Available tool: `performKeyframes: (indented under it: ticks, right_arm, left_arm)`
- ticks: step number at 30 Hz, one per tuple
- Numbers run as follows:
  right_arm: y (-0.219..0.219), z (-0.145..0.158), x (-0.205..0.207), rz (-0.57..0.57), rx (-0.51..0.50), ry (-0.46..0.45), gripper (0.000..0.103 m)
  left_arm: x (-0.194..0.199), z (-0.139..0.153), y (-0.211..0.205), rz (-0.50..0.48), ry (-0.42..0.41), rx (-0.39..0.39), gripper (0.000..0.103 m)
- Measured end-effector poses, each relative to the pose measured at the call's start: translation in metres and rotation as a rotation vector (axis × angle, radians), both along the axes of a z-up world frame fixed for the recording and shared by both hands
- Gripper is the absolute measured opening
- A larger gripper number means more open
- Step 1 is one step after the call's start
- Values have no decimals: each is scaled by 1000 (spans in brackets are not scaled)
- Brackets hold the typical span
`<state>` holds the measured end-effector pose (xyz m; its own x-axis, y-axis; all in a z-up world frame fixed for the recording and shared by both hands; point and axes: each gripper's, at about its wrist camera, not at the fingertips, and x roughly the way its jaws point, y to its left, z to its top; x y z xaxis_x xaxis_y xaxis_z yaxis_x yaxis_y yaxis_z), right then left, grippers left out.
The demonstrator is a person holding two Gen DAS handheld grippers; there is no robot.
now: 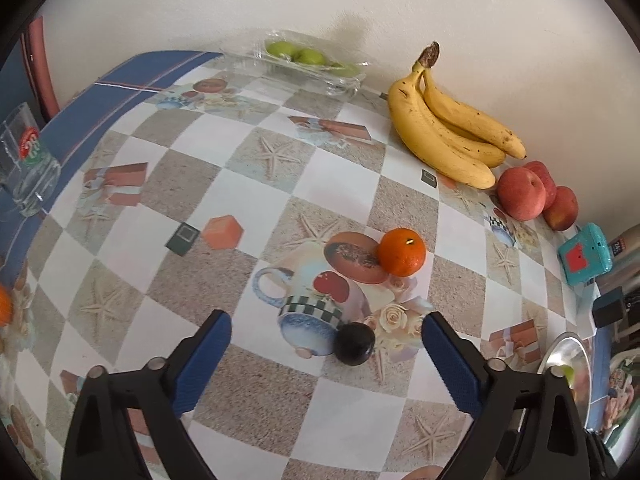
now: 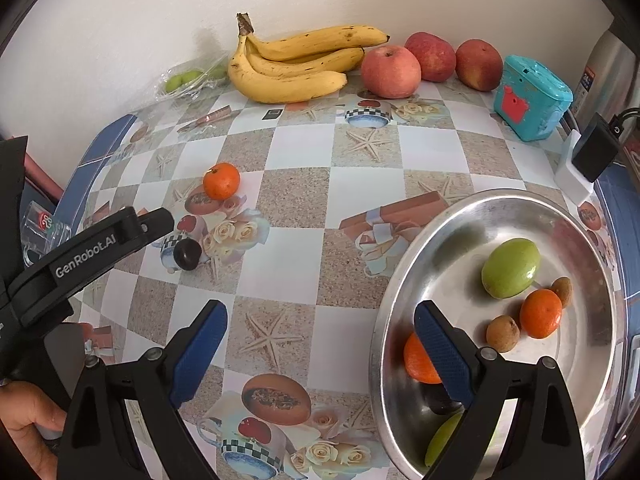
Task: Organize fruits
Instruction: 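Lower the left gripper onto the dark plum and close it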
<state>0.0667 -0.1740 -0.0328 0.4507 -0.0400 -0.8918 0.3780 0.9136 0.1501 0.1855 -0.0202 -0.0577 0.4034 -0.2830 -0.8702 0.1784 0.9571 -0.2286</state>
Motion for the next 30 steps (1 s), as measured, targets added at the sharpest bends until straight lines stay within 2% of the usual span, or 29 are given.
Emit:
performKeyframes:
  ticks: [5,13,15,21,26,30]
  right_arm:
    - [-6,-1,-2,-16,7,2,95]
    - [-10,-4,-1,-23,9,9,95]
    - [-11,-4,-1,-24,9,9,95]
    - [-11,-5,-1,-21,6,13,95]
    - [-11,-5,-1,-22,6,14,95]
    - [-11,-6,-1,-21,4,15,95]
  left_arm:
    - [3,-9,-5,-20,23,-1,85]
    - [0,-17,-15,-48,57,-27,65]
    - [0,-18,-17,-55,64,-27,54]
    - [-2,-22,-21,-61,89,-18,36]
    - [-2,-22,-20,-54,94,-8,28]
    - [-2,-22,-18,-52,99,-12,28]
